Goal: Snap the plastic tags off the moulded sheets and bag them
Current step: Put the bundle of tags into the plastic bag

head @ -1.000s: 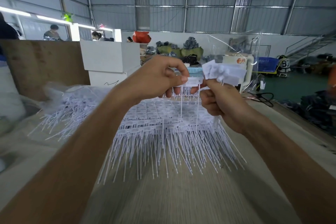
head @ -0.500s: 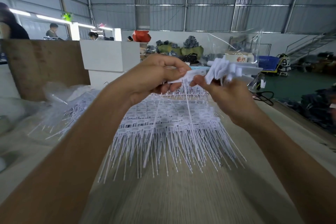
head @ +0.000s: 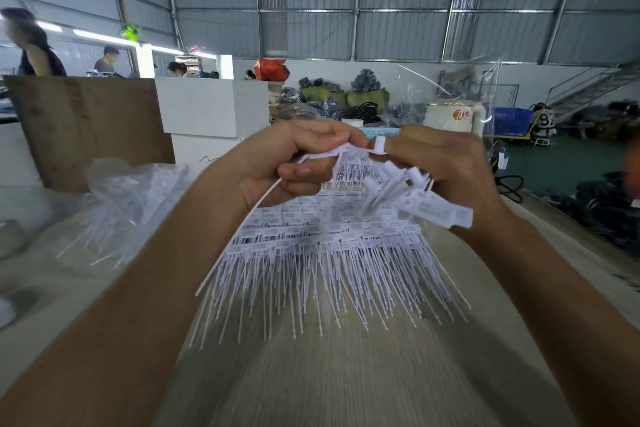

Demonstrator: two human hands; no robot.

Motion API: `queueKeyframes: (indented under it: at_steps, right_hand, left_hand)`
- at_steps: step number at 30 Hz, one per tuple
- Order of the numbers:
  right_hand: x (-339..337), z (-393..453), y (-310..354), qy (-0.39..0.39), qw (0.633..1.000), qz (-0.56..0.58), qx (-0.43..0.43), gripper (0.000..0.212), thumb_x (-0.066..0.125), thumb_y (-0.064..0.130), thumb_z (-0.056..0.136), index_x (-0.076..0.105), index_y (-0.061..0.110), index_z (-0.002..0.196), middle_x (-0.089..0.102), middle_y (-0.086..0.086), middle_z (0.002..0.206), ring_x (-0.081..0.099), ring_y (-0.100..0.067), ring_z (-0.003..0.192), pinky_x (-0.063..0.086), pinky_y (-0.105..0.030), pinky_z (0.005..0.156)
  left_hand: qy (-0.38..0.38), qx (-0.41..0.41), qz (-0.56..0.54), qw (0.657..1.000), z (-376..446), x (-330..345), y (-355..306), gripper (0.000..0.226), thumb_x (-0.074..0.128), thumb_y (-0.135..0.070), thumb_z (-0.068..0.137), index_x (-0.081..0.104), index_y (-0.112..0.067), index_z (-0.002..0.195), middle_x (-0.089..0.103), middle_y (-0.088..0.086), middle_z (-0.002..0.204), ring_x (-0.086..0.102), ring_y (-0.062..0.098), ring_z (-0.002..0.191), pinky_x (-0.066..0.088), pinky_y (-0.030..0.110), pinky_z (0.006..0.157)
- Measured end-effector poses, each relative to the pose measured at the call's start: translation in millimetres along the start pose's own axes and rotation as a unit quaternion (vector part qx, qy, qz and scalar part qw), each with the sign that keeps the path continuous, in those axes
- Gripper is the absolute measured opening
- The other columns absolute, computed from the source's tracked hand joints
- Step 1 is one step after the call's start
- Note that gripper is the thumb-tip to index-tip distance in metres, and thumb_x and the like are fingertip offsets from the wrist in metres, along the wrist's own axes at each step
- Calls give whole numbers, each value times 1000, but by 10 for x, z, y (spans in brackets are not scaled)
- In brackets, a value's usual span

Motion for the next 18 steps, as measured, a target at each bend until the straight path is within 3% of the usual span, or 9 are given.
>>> queueKeyframes:
  at_steps: [3, 4, 6, 8, 11, 13, 15, 18]
  right_hand:
    - [86, -79, -295, 16, 986, 83, 144, 35, 68, 2, 91, 75, 31, 110, 67, 5, 84, 63, -20, 76, 56, -44, 71]
    - [117, -106, -322, 9, 981, 96, 170, 39, 67, -11, 86, 76, 21, 107, 68, 3, 91, 64, -16, 84, 55, -40, 79]
    - [142, -141, -371, -19, 978, 84, 188, 26, 60, -18, 87, 70, 5, 92, 68, -7, 91, 64, -8, 83, 50, -23, 76]
    - [189, -156, -386, -27, 962, 118, 245, 13, 59, -3, 96, 70, -6, 90, 70, -21, 90, 63, -24, 84, 50, -30, 75]
    - [270, -301, -463, -41, 920, 186, 343, 36, 60, 26, 100, 71, -8, 98, 66, -26, 88, 54, -35, 87, 41, -38, 77]
    - [287, -340, -479, -46, 893, 215, 392, 37, 62, 30, 98, 71, -6, 99, 63, -19, 98, 49, -34, 95, 37, -42, 81]
    - [318, -319, -470, -34, 889, 223, 398, 32, 65, 32, 96, 74, 1, 96, 65, -11, 99, 52, -32, 96, 40, -37, 82]
    - [333, -236, -416, -7, 899, 232, 370, 16, 70, 34, 93, 77, 20, 90, 72, 2, 87, 65, -19, 80, 50, -25, 70]
  left_hand:
    - [-13, 19, 66, 998, -14, -11, -44, 21, 52, -12, 94, 64, -4, 109, 47, -1, 44, 31, 2, 29, 21, 15, 34]
    - [-35, 34, 113, 992, -17, -24, -80, 21, 56, -17, 93, 66, -6, 109, 48, 1, 46, 32, 5, 32, 24, 15, 36]
    - [-87, 72, 194, 975, -33, -44, -173, 24, 66, -30, 88, 69, -13, 104, 53, 4, 52, 36, 9, 36, 26, 16, 40]
    - [-124, 106, 244, 956, -56, -45, -254, 24, 70, -39, 83, 71, -18, 96, 58, 5, 56, 39, 12, 39, 27, 16, 41]
    - [-131, 130, 277, 943, -64, -10, -297, 21, 72, -39, 84, 70, -19, 90, 62, 5, 57, 42, 12, 39, 29, 14, 41]
    - [-141, 141, 292, 935, -64, -11, -307, 12, 72, -29, 87, 70, -18, 88, 62, 6, 55, 42, 12, 38, 30, 14, 40]
    - [-143, 145, 302, 931, -58, -15, -293, 8, 70, -23, 91, 70, -17, 87, 61, 7, 55, 42, 13, 38, 29, 14, 41]
    - [-144, 139, 307, 930, -43, -26, -248, 9, 68, -22, 94, 70, -15, 89, 60, 8, 55, 40, 15, 38, 28, 15, 42]
Point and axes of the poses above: each hand's wrist, its own z-axis towards the middle knuckle, its own x-axis out of the palm, y = z × x, the point moved 7 cm from there along z, towards the middle knuckle
